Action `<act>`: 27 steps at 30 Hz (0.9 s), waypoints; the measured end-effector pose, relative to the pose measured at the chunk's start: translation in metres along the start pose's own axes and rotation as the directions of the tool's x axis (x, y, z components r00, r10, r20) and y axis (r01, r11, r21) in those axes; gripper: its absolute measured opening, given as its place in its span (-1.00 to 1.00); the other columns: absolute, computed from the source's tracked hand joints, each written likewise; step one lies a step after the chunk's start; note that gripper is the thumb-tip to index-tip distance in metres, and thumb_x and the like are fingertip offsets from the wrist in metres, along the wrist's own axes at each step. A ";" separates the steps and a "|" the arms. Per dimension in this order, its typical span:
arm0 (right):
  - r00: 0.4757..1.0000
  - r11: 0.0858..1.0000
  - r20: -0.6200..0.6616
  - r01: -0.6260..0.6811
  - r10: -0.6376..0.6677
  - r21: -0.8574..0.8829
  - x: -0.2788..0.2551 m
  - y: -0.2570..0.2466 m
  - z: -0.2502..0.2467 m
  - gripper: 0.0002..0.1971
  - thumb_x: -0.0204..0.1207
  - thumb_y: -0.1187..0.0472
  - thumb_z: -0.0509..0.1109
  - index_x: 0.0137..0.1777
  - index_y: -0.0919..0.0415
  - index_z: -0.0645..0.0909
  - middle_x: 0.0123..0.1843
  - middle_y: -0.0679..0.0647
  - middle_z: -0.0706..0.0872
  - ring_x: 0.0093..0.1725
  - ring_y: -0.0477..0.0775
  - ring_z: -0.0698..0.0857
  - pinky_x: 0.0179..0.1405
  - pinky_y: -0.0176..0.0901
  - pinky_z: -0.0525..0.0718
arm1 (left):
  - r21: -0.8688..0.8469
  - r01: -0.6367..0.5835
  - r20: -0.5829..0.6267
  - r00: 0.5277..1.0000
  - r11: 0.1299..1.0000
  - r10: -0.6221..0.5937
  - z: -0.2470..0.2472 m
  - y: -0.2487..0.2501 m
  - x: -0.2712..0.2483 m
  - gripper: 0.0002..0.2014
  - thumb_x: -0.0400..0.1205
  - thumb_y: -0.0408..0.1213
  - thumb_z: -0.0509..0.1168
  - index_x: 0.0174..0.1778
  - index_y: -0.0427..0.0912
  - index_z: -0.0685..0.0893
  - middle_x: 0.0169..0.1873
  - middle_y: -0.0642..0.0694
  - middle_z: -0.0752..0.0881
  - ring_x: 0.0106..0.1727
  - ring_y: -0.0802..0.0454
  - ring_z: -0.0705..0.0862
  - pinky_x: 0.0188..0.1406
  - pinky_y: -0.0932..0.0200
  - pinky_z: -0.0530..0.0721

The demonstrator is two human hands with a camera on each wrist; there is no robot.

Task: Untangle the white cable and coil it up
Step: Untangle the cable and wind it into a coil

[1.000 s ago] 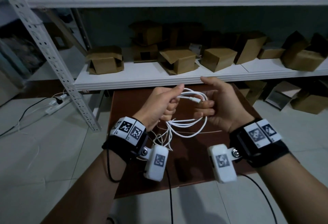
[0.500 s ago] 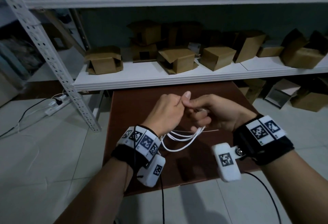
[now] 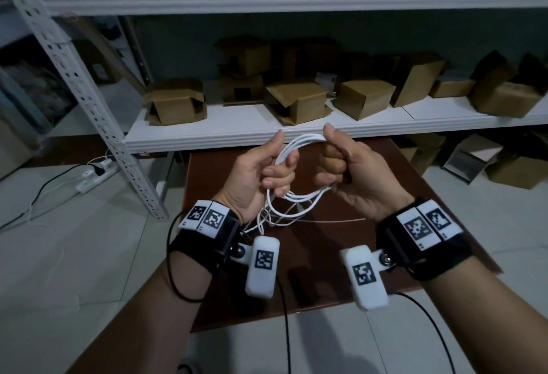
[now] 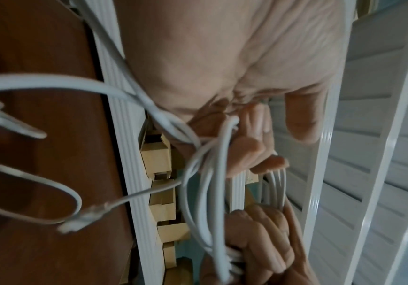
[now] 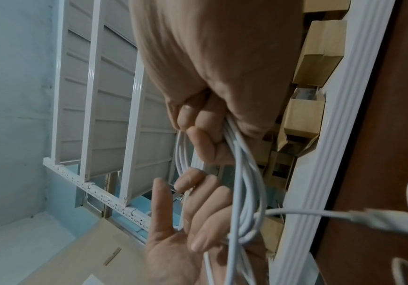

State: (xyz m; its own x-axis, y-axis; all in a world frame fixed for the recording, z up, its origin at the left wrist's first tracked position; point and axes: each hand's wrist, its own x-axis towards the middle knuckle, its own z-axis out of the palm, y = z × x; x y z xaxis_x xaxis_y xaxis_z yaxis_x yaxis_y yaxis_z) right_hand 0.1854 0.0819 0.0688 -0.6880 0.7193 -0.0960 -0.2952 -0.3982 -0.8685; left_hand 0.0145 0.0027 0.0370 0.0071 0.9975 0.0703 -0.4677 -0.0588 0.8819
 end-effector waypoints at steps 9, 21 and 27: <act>0.979 0.973 0.203 0.016 0.031 -0.230 0.001 0.014 -0.009 -0.58 0.82 0.09 0.22 -0.33 0.13 0.40 -0.51 0.01 0.29 -0.52 0.01 0.27 0.06 0.00 0.75 | 0.458 -0.126 -0.202 0.949 0.880 0.241 -0.006 -0.001 0.005 -0.48 0.84 -0.09 0.29 -0.50 -0.07 0.52 -0.58 -0.03 0.27 -0.63 0.13 0.16 -0.66 0.33 0.10; 0.994 0.744 0.040 -0.049 0.101 -0.666 -0.005 0.005 -0.007 -0.68 0.51 0.36 0.49 -0.47 0.15 0.65 -0.55 0.01 0.40 -0.55 -0.05 0.34 -0.48 -0.15 0.40 | 0.712 -0.140 -0.068 0.961 0.688 0.267 0.013 -0.016 0.008 -0.54 0.76 0.00 0.38 -0.42 -0.15 0.78 -0.54 -0.15 0.66 -0.43 0.08 0.56 -0.37 0.04 0.50; 0.985 0.953 -0.161 -0.114 0.070 -0.282 -0.004 0.002 -0.006 -0.62 0.45 0.46 0.37 -0.56 0.13 0.50 -0.50 -0.02 0.14 -0.50 -0.04 0.10 -0.52 -0.18 0.18 | 0.535 -0.090 0.001 0.994 0.840 0.107 0.008 -0.005 -0.001 -0.58 0.72 -0.15 0.44 -0.46 -0.08 0.55 -0.63 -0.04 0.32 -0.72 0.12 0.24 -0.68 0.28 0.39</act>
State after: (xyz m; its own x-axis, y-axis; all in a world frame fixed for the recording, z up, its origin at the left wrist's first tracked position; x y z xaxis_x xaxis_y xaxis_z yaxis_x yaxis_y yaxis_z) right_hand 0.1916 0.0811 0.0649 -0.5916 0.7717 -0.2333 -0.0163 -0.3008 -0.9536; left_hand 0.0236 0.0013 0.0365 -0.0421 0.9855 0.1641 0.0796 -0.1604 0.9838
